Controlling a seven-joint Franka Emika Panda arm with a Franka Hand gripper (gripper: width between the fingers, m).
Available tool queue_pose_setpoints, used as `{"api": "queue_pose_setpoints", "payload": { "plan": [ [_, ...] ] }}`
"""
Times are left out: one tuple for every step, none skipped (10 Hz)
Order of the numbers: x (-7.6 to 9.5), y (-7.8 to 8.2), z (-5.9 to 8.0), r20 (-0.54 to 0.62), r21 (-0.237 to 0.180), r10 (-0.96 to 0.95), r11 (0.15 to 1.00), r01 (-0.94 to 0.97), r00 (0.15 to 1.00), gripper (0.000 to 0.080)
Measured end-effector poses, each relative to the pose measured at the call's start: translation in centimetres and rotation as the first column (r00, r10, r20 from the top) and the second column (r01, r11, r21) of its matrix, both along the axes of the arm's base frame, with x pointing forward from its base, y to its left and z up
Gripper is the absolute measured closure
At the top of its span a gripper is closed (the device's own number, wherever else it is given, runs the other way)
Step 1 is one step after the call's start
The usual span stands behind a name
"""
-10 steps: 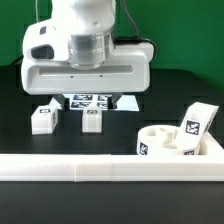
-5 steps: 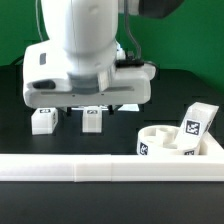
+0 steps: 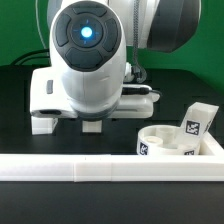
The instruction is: Assemble stool
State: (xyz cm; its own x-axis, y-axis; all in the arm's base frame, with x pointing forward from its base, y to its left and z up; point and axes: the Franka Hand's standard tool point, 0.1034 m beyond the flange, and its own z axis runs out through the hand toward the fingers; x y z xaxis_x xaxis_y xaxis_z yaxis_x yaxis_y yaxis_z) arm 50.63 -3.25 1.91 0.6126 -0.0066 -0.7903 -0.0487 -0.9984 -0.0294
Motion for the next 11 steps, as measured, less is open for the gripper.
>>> {"api": "queue_pose_setpoints", "payload": {
  "plan": [
    [0.0, 0.0, 0.0, -0.001, 0.0, 0.0, 1.0, 0.0, 1.0, 0.015],
    [-0.2, -0.1, -0.1, -0.005, -0.013, -0.014, 1.0, 0.014, 1.0, 0.015],
    [-0.7, -0.5, -0.6, -0.025, -0.08, -0.075, 0.994, 0.073, 0.997, 0.015],
    [-1.1, -0.8, -0.9, -0.043, -0.079, -0.087, 0.993, 0.083, 0.995, 0.015],
    [-1.3, -0.9, -0.9, -0.06, -0.079, -0.087, 0.993, 0.082, 0.994, 0.015],
    [-1.3, -0.9, -0.9, -0.059, -0.08, -0.087, 0.993, 0.082, 0.994, 0.015],
    [-1.8, -0.9, -0.9, -0.088, -0.078, -0.09, 0.993, 0.083, 0.992, 0.015],
    [-2.5, -0.9, -0.7, -0.158, -0.074, -0.091, 0.994, 0.081, 0.983, 0.015],
    [-2.8, -0.8, -0.5, -0.234, -0.071, -0.088, 0.995, 0.073, 0.968, 0.015],
    [-2.4, -0.6, -0.6, -0.25, -0.072, -0.078, 0.995, 0.062, 0.965, 0.015],
    [-2.0, -0.3, -0.5, -0.234, -0.071, -0.074, 0.996, 0.059, 0.969, 0.015]
  ]
}}
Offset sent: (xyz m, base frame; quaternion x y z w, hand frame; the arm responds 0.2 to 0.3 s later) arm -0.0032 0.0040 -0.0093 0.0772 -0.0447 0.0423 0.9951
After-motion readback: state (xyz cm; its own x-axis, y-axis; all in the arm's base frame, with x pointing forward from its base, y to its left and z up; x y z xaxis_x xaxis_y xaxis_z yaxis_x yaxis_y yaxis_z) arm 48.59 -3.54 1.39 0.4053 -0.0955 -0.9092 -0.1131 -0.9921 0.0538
